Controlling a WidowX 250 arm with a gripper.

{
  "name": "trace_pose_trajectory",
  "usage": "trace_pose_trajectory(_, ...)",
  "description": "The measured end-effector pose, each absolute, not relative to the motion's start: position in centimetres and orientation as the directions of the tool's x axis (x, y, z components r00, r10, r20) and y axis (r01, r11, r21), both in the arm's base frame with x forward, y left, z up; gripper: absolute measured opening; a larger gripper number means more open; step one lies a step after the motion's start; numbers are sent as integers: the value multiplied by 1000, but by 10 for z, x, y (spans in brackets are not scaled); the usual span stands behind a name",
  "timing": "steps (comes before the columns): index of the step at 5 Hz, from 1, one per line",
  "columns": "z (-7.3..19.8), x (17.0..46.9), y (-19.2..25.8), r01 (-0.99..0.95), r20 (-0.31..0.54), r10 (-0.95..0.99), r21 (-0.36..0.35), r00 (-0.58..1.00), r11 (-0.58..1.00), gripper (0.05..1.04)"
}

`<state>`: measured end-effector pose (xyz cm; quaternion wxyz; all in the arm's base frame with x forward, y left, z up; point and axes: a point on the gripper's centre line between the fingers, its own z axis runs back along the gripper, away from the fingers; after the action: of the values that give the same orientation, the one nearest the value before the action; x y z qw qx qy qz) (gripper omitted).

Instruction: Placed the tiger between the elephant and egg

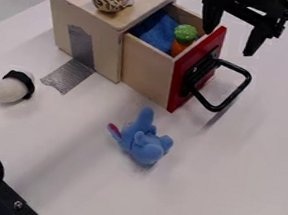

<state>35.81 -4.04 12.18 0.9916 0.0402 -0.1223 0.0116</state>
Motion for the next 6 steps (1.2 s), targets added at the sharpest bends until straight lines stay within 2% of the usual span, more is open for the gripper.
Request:
trace_pose_trajectory(1,109,354,-39,-33,200,16,82,980,996,999)
trace_pose_trajectory(2,119,349,-9,-9,151,-1,60,988,998,999)
trace_pose_trajectory(3,156,346,36,-51,204,43,34,978,998,999)
trace_pose_trajectory(4,177,338,61,-53,218,44,35,975,998,1000)
trace_pose_trajectory(5,190,325,94,-112,243,99,41,965,993,999)
trace_pose_trajectory(6,184,326,114,-144,227,127,60,966,988,1000)
